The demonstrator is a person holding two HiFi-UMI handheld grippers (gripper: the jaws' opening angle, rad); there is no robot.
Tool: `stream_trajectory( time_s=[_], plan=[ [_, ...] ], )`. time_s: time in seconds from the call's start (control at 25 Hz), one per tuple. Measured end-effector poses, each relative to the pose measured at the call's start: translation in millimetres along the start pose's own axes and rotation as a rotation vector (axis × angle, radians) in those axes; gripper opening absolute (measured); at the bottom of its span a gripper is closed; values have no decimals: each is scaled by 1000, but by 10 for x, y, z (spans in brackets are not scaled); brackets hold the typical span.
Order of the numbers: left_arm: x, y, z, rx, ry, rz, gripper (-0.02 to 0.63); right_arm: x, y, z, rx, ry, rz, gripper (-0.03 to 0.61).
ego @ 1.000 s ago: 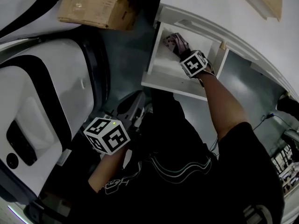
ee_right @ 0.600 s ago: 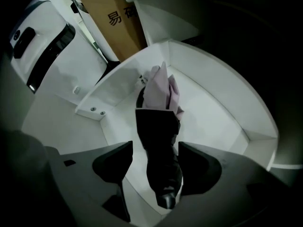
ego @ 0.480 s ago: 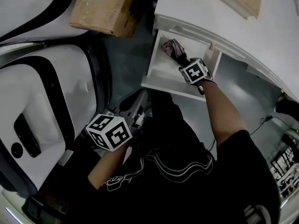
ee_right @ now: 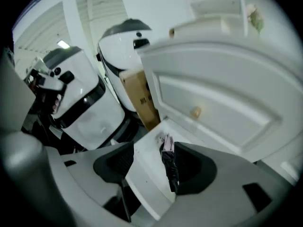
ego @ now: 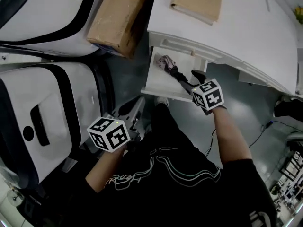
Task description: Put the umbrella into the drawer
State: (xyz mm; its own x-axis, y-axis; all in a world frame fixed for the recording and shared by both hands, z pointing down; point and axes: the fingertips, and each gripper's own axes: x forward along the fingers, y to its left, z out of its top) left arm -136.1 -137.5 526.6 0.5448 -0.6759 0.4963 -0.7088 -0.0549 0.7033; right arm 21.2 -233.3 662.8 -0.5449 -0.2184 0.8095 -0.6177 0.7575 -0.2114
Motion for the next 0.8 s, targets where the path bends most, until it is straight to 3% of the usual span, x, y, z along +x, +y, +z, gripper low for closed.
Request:
stream_trajectory(
  time_s=[0.24, 0.32, 0.44, 0.64, 0.8],
  plan=[
    [-447, -764, 80, 91, -19, -99, 20, -1361, 737, 512, 82, -307, 60, 262],
    [-590, -1033, 165, 152, -31, -147, 20, -1737, 947, 659, 110, -411, 77, 180],
    [-876, -1456, 216, 228, -50, -212, 20, -2288, 1278, 777, 157, -540, 122, 114],
    [-1409, -2116, 122, 323, -61, -308, 20, -3078, 1975, 769, 116, -657, 240, 63],
    [-1737, -2570, 52, 407, -72, -363, 20, -3586, 2402, 744, 47, -699, 237, 52]
  ],
)
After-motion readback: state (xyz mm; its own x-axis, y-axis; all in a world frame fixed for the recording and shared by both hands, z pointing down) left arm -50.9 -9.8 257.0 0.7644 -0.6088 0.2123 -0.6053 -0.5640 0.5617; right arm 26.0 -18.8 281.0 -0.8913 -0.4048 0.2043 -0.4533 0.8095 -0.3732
